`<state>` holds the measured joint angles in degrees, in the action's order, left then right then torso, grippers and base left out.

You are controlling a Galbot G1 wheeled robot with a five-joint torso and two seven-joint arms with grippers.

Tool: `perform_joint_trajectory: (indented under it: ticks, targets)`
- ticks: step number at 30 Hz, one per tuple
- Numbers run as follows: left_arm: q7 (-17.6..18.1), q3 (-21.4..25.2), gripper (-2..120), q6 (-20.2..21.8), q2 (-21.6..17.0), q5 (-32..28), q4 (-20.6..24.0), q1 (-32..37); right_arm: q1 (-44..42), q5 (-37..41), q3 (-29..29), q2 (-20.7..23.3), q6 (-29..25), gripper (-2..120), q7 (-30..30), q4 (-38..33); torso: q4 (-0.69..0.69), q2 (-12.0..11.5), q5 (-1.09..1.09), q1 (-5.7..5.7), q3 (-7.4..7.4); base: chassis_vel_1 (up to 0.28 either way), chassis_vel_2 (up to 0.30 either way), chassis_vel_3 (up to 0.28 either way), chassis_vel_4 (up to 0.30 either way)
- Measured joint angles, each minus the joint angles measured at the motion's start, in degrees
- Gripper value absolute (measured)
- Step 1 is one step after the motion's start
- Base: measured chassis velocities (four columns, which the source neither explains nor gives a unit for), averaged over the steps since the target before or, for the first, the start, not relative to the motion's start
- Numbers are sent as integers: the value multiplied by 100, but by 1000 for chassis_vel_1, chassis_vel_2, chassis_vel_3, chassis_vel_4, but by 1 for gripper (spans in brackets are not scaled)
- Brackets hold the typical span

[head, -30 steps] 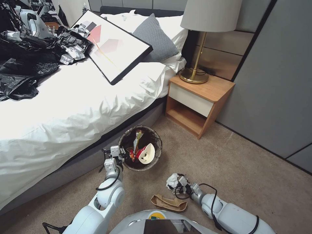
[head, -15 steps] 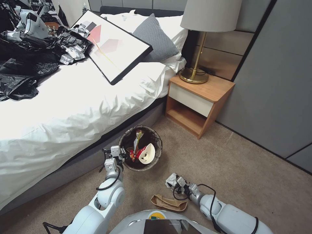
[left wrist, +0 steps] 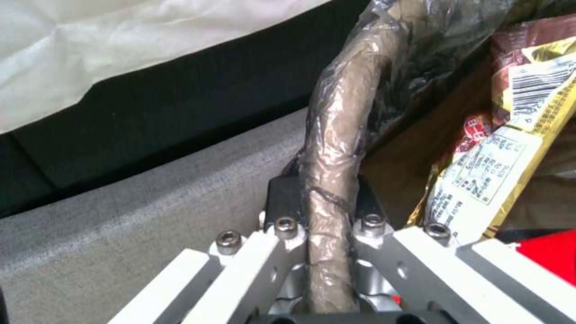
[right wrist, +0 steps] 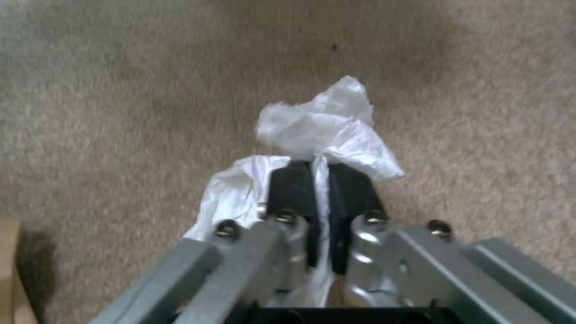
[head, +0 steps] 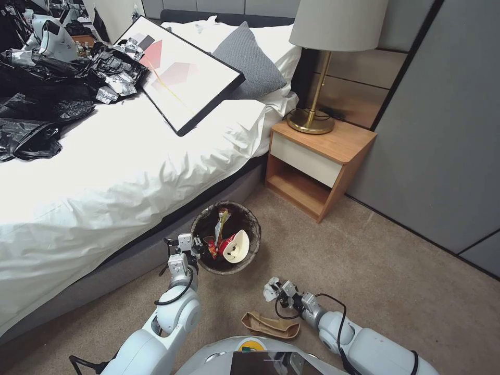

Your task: Pick up the trash bin, then pick up the garbage from the floor and place it into the trash bin.

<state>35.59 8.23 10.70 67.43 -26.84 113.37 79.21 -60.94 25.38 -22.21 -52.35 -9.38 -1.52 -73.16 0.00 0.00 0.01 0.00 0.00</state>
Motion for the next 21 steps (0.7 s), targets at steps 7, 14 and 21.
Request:
perform_joint_trajectory:
  ticks: [7, 14, 21]
  targets:
    - [3, -31, 2, 0, 11, 3, 4, -25, -90, -4, 106, 76, 12, 0, 140, -297, 0, 0, -1, 0, 0, 0, 0, 0, 0]
    - [13, -68, 2, 11, -2, -5, -11, -59, -252, -1, 380, 119, 44, 0, 331, -627, -1, 0, -1, 0, 0, 0, 0, 0, 0]
    - [16, -130, 2, 37, -17, -4, -21, -54, -697, -40, 1295, 155, 19, 0, 835, -1447, -1, 0, -1, 0, 0, 0, 0, 0, 0]
